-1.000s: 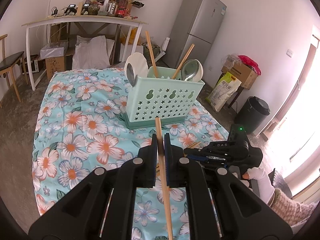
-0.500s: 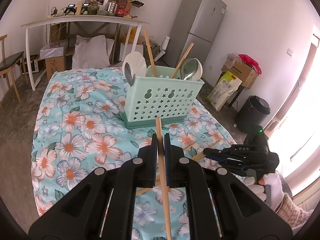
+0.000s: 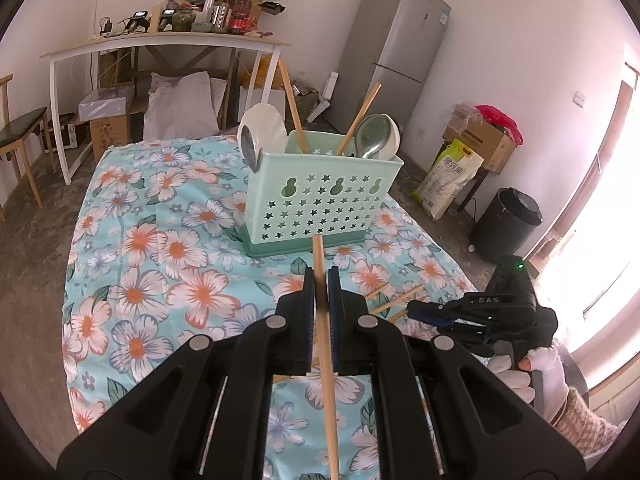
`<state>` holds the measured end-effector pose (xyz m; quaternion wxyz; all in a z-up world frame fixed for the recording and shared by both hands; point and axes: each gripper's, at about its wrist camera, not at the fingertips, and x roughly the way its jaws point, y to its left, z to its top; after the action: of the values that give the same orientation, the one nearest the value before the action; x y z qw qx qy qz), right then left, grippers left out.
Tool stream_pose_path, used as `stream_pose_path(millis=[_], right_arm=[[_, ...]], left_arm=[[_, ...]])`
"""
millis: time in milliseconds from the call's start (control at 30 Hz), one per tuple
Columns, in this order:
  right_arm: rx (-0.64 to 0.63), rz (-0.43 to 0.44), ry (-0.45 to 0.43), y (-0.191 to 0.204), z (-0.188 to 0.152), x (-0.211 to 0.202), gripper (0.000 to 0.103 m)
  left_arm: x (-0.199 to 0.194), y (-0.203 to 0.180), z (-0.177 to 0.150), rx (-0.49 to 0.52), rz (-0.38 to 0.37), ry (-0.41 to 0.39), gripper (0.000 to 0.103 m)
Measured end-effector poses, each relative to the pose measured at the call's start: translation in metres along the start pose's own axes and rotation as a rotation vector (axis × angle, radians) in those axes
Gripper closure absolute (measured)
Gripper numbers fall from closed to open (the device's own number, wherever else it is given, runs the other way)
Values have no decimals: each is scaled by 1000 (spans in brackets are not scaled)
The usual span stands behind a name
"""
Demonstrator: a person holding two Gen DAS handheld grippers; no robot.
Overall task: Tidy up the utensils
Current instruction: 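Lift both held chopsticks and carry them toward the green basket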
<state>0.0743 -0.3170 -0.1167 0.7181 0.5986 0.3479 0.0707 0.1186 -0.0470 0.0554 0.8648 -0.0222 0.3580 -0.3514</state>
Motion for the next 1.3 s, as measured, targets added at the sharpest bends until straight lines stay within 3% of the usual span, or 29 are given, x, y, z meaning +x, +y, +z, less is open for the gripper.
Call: stream_pose_path(millis=[900, 1300], right_arm=[[-496, -79, -279, 115, -18, -92, 97], [-586, -91, -301, 130, -23, -98, 97]], left_arm=[[-2, -12, 1, 25, 6, -5, 98], [-9, -27, 8, 66, 99, -41, 98]])
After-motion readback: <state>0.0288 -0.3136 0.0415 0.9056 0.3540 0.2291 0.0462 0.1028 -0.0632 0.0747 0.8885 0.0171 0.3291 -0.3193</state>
